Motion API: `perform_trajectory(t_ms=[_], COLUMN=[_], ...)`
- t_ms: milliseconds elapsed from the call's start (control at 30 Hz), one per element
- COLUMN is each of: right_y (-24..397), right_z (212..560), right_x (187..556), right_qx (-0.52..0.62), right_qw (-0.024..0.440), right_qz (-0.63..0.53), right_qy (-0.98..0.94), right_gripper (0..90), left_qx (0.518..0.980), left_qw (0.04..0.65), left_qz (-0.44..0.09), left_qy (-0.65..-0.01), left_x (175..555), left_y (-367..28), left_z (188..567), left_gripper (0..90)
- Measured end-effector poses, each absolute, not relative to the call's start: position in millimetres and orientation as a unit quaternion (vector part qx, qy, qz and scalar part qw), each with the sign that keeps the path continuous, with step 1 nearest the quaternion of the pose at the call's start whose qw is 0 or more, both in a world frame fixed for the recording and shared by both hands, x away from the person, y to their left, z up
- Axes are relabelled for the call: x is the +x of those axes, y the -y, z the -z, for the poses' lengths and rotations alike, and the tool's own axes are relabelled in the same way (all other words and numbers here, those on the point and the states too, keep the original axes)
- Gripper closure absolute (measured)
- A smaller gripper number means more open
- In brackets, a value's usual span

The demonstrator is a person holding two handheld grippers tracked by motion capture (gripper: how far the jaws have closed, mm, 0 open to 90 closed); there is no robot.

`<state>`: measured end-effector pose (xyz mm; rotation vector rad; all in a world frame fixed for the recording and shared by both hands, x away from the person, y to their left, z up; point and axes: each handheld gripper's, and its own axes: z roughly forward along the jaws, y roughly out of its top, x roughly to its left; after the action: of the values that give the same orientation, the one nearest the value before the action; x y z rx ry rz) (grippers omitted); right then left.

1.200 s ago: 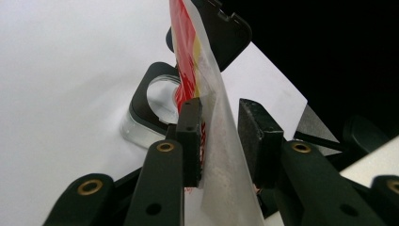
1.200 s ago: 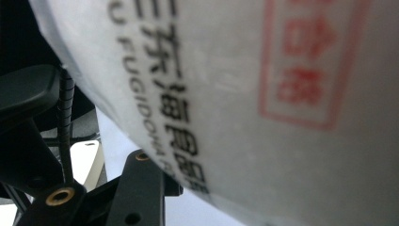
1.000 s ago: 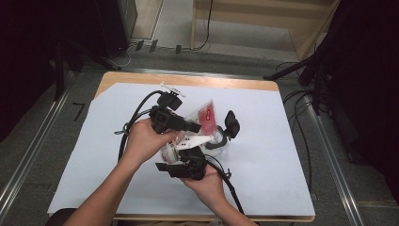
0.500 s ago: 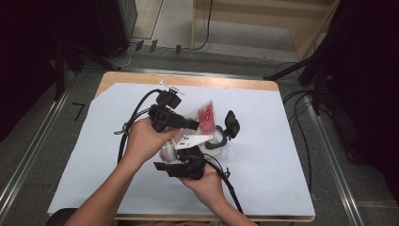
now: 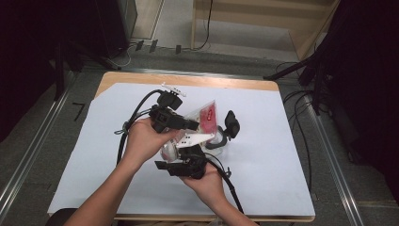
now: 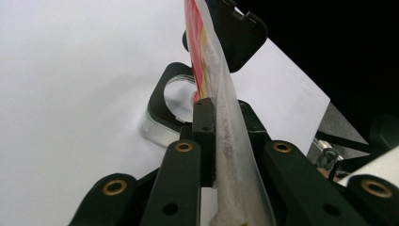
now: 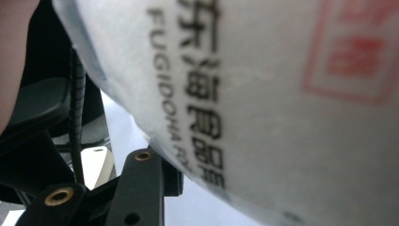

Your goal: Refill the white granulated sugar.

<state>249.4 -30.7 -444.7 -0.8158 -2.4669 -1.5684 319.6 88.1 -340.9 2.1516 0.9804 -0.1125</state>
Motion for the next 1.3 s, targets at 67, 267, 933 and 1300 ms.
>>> perform_trajectory(t_ms=[67,267,933,1300], right_y=[29.9,28.3,30.4,29.1], right_z=[444.9,443.6,443.7,443.0], right_x=[248.6,246.5,247.8,247.9], right_qx=[-0.266,-0.258,-0.260,-0.254], right_qw=[0.049,0.046,0.050,0.050], right_qz=[0.514,0.514,0.517,0.517], right_qy=[0.814,0.817,0.814,0.816], right_gripper=[60.8,62.3,62.3,61.9], left_qx=[0.843,0.847,0.848,0.842], left_qw=[0.375,0.377,0.370,0.369], left_qz=[0.046,0.037,0.042,0.046], left_qy=[-0.382,-0.374,-0.377,-0.391], left_x=[319.7,319.0,319.0,320.3], left_y=[-88.3,-89.1,-89.6,-89.7], left_z=[340.9,338.9,339.5,338.3], left_gripper=[84.2,82.6,83.3,84.4])
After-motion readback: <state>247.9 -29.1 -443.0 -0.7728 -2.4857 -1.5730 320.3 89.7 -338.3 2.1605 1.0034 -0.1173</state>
